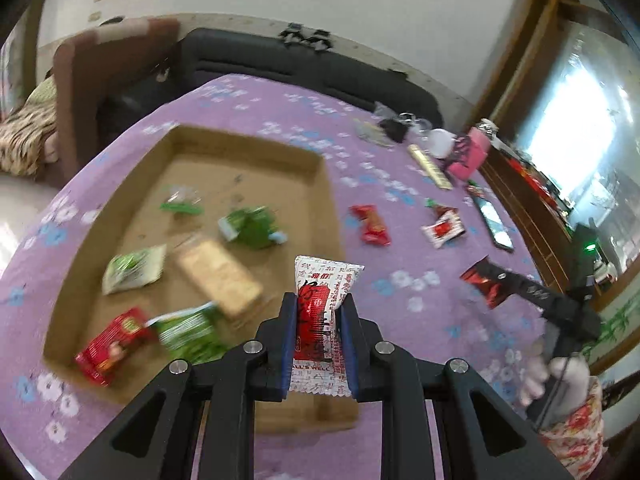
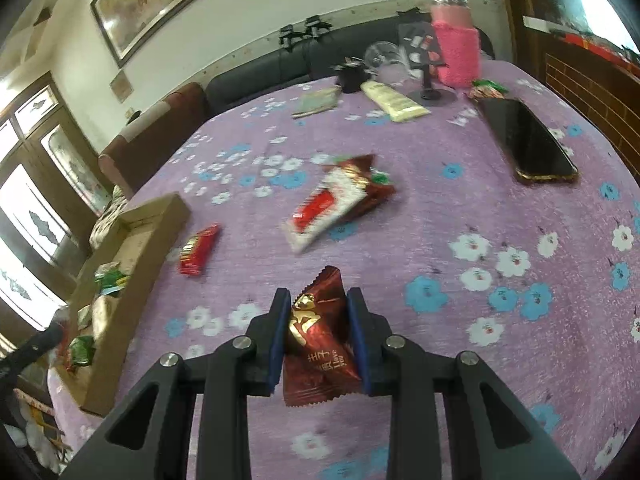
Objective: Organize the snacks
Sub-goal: 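Grasp the white-and-red candy packet with the left tool while the right tool lifts the red foil packet, then carry both packets over the tray and open both tools to release them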
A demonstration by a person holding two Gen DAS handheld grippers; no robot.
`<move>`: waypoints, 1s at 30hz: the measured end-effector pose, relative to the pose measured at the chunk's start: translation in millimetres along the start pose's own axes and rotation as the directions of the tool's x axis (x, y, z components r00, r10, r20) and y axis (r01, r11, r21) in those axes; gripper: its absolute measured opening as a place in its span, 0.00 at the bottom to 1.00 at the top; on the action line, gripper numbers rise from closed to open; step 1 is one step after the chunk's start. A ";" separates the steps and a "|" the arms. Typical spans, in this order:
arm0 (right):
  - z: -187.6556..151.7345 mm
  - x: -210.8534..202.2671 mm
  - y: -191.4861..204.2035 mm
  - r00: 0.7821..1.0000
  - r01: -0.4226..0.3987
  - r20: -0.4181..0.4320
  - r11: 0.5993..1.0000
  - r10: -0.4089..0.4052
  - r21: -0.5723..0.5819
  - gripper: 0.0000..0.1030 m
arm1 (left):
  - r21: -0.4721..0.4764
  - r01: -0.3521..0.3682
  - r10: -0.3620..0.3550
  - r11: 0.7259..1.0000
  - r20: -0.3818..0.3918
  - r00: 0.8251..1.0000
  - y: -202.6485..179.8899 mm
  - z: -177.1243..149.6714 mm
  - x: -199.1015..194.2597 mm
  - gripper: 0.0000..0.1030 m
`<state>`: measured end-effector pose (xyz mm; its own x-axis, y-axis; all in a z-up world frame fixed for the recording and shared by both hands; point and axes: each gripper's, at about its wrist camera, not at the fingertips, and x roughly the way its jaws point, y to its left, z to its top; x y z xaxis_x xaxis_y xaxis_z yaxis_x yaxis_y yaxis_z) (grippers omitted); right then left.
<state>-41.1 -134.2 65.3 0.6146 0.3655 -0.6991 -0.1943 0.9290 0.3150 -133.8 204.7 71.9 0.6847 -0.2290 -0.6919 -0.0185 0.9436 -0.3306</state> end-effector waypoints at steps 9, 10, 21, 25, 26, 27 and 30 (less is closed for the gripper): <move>10.9 7.4 108.0 0.986 -0.156 -0.072 0.978 0.148 -0.140 0.27 | -0.066 0.002 -0.004 0.998 -0.034 0.999 23.3 -9.9 11.8 0.20; 11.9 11.1 124.0 0.982 -0.178 -0.086 0.971 0.166 -0.158 0.27 | -0.065 -0.001 -0.001 0.998 -0.041 0.999 24.1 -10.5 13.6 0.20; 0.2 61.8 223.2 0.965 -0.231 -0.194 0.927 0.178 -0.296 0.27 | -0.118 0.049 -0.052 0.992 -0.022 0.998 46.9 -12.4 -0.9 0.27; -6.0 81.9 232.4 0.957 -0.238 -0.232 0.926 0.173 -0.292 0.27 | -0.135 0.049 -0.049 0.990 0.004 0.999 54.7 -10.5 -12.9 0.43; -7.0 86.4 234.0 0.957 -0.237 -0.237 0.926 0.170 -0.293 0.27 | -0.140 0.057 -0.056 0.989 0.015 0.998 56.3 -9.9 -16.6 0.46; -7.6 88.9 234.9 0.956 -0.238 -0.239 0.926 0.170 -0.292 0.28 | -0.142 0.062 -0.060 0.988 0.024 0.998 57.3 -9.3 -19.1 0.50; -7.8 86.8 234.4 0.957 -0.240 -0.227 0.929 0.179 -0.282 0.28 | -0.141 0.063 -0.055 0.988 0.063 0.996 57.4 -6.4 -28.9 0.61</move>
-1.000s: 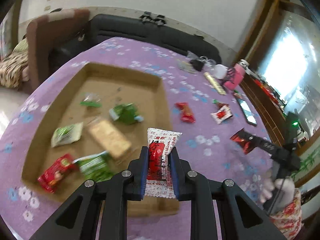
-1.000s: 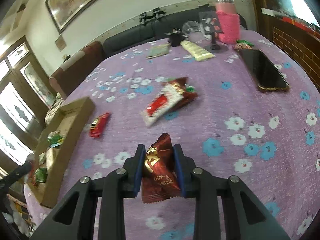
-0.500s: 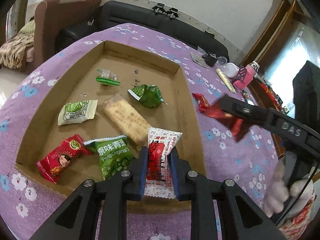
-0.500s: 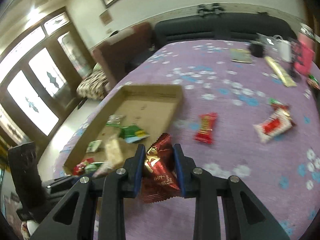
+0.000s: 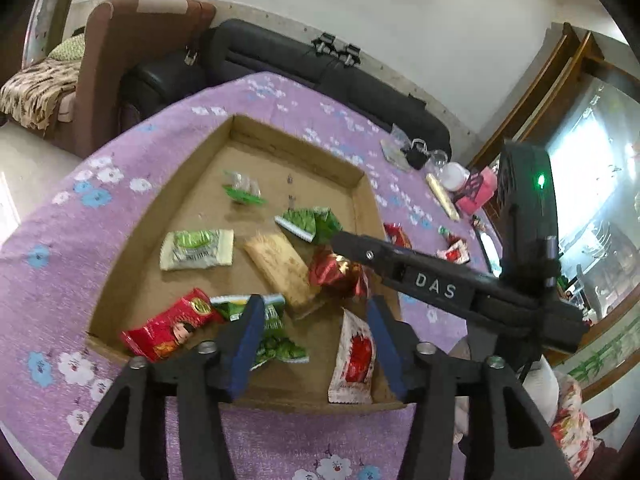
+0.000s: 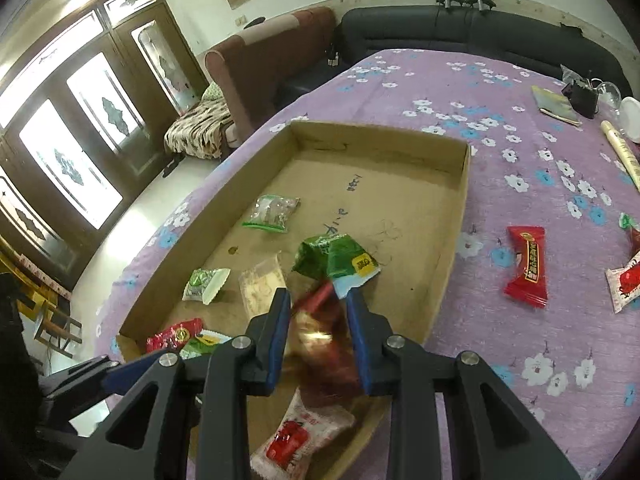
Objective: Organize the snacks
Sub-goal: 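Carry both packets over the tray and open both tools to release them, then grasp another white-and-red candy packet on the cloth with the right tool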
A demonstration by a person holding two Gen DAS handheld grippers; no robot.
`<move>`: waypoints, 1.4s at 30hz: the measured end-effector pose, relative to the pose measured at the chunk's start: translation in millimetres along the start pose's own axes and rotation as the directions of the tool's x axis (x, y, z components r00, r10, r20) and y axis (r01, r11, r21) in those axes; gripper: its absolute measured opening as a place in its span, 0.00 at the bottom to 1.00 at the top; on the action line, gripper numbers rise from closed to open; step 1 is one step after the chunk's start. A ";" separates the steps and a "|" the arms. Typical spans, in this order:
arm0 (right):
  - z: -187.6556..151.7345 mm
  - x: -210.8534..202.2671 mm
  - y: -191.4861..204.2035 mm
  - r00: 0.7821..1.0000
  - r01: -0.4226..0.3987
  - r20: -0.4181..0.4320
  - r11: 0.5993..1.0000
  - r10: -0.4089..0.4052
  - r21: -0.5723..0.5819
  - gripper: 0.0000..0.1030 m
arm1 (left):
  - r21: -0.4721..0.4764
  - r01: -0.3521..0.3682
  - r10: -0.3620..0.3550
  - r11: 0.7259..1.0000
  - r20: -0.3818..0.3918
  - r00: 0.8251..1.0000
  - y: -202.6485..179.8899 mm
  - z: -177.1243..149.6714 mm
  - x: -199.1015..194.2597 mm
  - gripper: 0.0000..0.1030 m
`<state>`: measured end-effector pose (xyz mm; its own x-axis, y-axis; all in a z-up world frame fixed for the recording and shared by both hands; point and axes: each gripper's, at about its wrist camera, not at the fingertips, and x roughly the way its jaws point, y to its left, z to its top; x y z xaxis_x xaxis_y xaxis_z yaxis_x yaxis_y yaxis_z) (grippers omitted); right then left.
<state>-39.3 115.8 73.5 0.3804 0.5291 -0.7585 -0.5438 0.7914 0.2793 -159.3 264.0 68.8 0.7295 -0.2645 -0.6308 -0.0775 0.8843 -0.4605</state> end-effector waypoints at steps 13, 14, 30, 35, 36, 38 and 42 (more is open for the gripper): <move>-20.7 -72.9 -54.8 0.990 0.063 0.118 0.994 -0.073 0.089 0.42 | 0.041 0.138 -0.142 0.990 0.121 0.982 -25.7 -1.9 -22.4 0.75; -25.3 -79.0 -65.1 0.989 0.072 0.120 0.992 -0.085 0.108 0.42 | 0.050 0.131 -0.136 0.990 0.110 0.985 -29.8 -2.0 -21.2 0.75; -74.3 -162.7 -266.0 0.933 0.224 0.133 0.830 -0.334 0.510 0.43 | 0.132 0.143 -0.129 0.981 -0.107 0.986 -89.8 -31.3 27.3 0.75; -57.3 -137.2 -276.1 0.955 0.167 0.117 0.823 -0.271 0.543 0.49 | 0.166 0.140 -0.117 0.976 -0.141 0.983 -103.4 -37.9 35.5 0.75; -53.5 -128.4 -275.8 0.963 0.144 0.113 0.820 -0.245 0.553 0.49 | 0.169 0.141 -0.116 0.976 -0.145 0.983 -105.4 -38.3 36.8 0.75; -47.3 -112.7 -272.6 0.972 0.117 0.103 0.814 -0.212 0.569 0.53 | 0.177 0.139 -0.113 0.974 -0.150 0.982 -108.5 -38.8 38.1 0.75; -30.4 -81.7 -264.4 0.973 0.133 0.072 0.789 -0.219 0.600 0.55 | 0.193 0.136 -0.107 0.972 -0.155 0.982 -111.8 -38.6 39.7 0.75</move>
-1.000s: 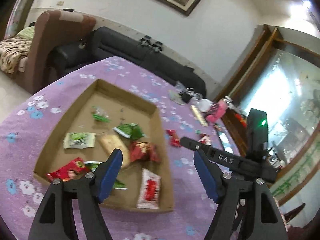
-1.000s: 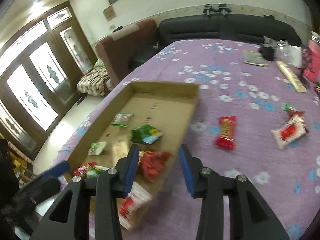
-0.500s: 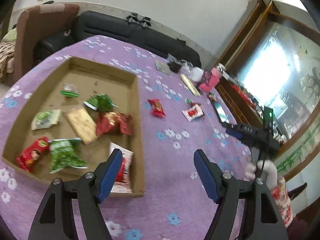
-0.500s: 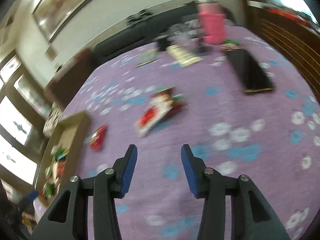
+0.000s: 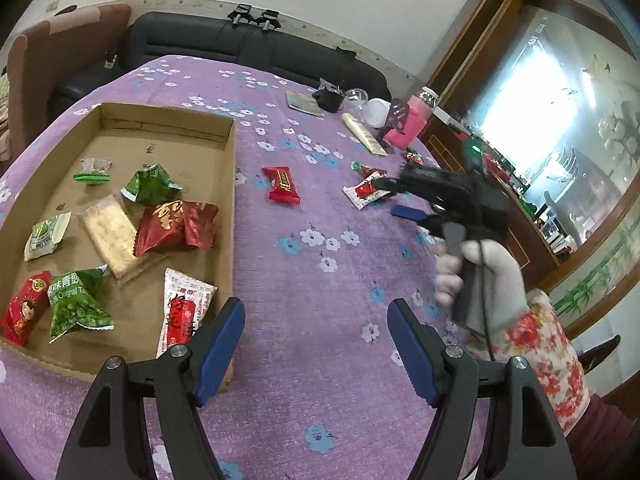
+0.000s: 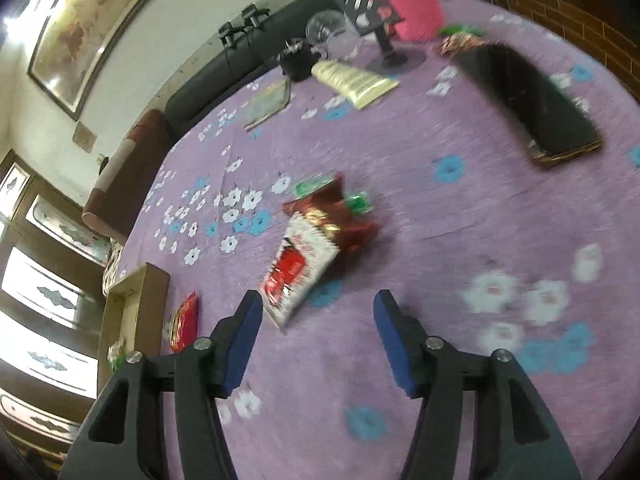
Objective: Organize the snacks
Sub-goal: 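Grasp another white-and-red candy packet on the cloth with the right tool, then grasp the red candy bar with the left tool while the right tool holds the white packet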
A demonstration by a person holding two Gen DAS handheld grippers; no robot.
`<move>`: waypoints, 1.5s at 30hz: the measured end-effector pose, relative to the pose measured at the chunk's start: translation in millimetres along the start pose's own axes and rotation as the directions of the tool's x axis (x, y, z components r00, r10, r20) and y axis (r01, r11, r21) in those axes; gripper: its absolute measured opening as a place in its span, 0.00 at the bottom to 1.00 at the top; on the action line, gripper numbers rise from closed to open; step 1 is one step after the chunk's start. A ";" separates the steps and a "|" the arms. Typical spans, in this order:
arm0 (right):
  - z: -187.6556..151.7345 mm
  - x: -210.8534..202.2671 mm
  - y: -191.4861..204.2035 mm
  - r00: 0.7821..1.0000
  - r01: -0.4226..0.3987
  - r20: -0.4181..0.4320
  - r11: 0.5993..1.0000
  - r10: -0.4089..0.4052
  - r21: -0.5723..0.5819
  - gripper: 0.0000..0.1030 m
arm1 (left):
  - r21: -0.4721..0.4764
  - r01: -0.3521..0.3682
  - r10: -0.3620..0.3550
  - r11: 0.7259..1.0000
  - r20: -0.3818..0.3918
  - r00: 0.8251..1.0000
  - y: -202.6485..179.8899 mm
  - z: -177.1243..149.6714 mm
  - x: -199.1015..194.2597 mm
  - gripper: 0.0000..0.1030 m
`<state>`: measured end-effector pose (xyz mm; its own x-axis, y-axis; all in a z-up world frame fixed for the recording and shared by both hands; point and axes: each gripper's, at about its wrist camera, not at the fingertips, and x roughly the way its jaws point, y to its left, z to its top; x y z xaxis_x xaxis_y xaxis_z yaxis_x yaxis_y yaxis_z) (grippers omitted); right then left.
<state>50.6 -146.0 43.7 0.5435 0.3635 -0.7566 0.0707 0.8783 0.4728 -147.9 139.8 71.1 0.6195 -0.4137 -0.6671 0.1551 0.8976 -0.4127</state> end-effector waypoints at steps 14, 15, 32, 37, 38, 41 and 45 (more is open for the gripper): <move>1.9 29.6 40.0 0.965 0.261 0.053 0.955 -0.255 -0.140 0.25 | 0.048 0.002 -0.002 0.999 -0.002 1.000 -10.2 11.9 9.7 0.75; 0.6 25.2 33.8 0.971 0.237 0.040 0.963 -0.234 -0.130 0.22 | 0.058 0.001 -0.001 0.998 0.000 1.000 -12.2 14.1 10.2 0.75; -24.6 -32.5 -25.0 0.995 -0.041 0.087 0.998 0.045 -0.053 0.12 | 0.195 -0.160 0.183 0.968 -0.110 0.977 -24.1 103.2 137.5 0.64; -25.3 -31.3 -21.4 0.994 -0.077 0.072 0.994 0.082 -0.071 0.12 | 0.256 -0.247 0.284 0.935 -0.119 0.951 -22.6 109.4 169.1 0.55; -25.3 -31.8 -20.7 0.994 -0.079 0.074 0.994 0.085 -0.074 0.12 | 0.278 -0.274 0.315 0.921 -0.116 0.942 -23.4 110.2 173.2 0.38; -25.0 -33.3 -18.4 0.993 -0.086 0.078 0.993 0.093 -0.084 0.12 | 0.270 -0.280 0.322 0.921 -0.127 0.938 -20.3 110.4 176.7 0.20; -25.4 -33.9 -17.7 0.992 -0.093 0.077 0.992 0.100 -0.087 0.12 | 0.274 -0.282 0.320 0.919 -0.104 0.942 -23.1 107.6 175.0 0.18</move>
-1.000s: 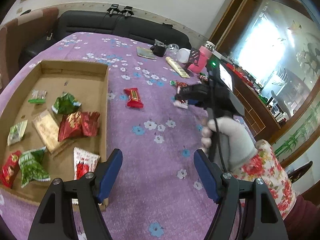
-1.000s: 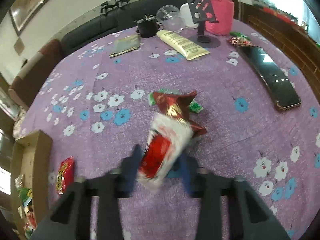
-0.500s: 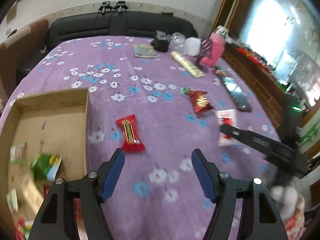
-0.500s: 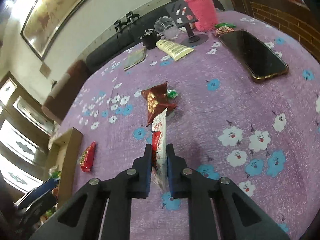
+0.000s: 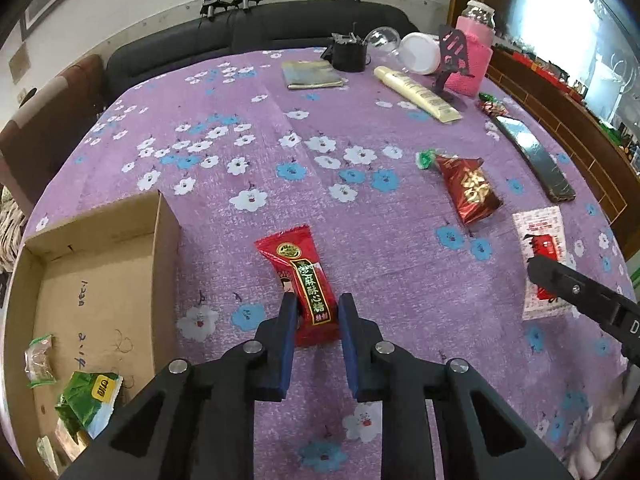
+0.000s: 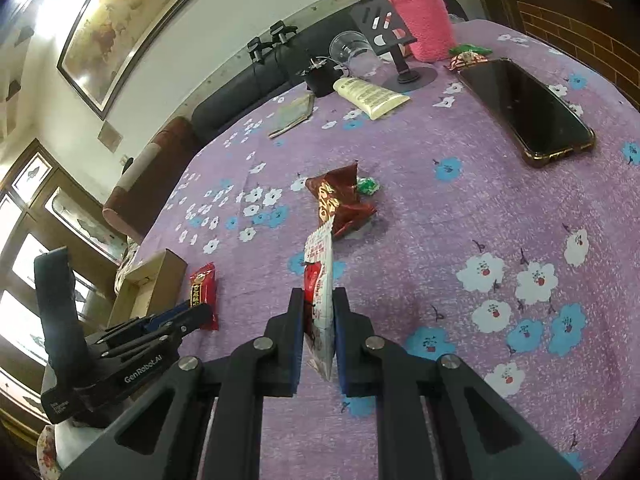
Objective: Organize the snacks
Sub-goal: 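Grasp the red candy bar with the left tool while the right tool holds the white packet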
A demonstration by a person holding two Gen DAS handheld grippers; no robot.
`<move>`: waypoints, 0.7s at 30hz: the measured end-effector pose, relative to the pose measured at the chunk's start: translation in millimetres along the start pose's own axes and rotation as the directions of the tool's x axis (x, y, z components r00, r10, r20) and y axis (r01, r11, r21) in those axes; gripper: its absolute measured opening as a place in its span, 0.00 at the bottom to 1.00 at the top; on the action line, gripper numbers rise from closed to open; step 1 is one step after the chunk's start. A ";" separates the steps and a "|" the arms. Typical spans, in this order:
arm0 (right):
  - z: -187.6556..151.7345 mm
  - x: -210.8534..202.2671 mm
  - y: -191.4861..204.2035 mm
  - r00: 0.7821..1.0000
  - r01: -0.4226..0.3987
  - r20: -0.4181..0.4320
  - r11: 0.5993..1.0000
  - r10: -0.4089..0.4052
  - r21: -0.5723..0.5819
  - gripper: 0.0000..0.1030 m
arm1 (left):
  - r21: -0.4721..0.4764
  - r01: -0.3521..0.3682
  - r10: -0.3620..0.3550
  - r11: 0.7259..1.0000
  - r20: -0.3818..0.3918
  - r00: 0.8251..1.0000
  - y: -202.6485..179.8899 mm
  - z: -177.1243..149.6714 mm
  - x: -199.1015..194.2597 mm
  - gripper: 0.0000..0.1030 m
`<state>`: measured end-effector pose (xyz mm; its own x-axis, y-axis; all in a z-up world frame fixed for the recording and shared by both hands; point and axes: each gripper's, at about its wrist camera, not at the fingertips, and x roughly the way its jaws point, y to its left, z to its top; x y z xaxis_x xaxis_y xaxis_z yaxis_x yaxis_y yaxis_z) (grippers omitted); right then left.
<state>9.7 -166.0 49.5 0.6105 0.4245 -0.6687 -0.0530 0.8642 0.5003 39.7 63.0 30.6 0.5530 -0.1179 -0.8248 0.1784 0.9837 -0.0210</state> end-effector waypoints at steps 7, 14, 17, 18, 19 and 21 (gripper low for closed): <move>-0.2 -0.9 0.8 1.000 -0.002 0.007 1.000 0.002 -0.011 0.12 | -0.009 0.054 -0.054 0.998 0.048 0.997 -1.7 -7.4 -28.9 0.08; -5.0 3.2 4.4 1.000 0.009 -0.004 1.000 -0.009 -0.024 0.12 | -0.051 0.018 -0.018 0.999 0.009 1.000 3.8 -8.7 -19.9 0.09; -5.9 3.5 5.4 1.000 0.008 -0.004 1.000 -0.008 -0.028 0.12 | -0.080 -0.018 0.019 0.997 0.007 1.000 9.4 -6.0 -13.1 0.22; -5.6 3.8 5.5 1.000 0.008 -0.005 1.000 -0.008 -0.027 0.12 | -0.079 -0.025 0.026 0.997 0.012 1.000 10.8 -5.5 -11.1 0.33; -5.5 4.1 5.3 1.000 0.005 -0.007 1.000 -0.005 -0.026 0.12 | -0.077 -0.034 0.035 0.996 0.015 0.999 10.8 -3.7 -8.6 0.40; -5.4 4.9 5.0 1.000 -0.001 -0.012 1.000 0.001 -0.022 0.12 | -0.075 -0.048 0.049 0.996 0.009 0.999 9.8 0.9 -0.6 0.52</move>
<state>8.1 -158.2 45.7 0.6008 0.4282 -0.6751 -0.0711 0.8697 0.4884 41.9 72.6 31.4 0.5685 -0.0707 -0.8196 0.0902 0.9957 -0.0234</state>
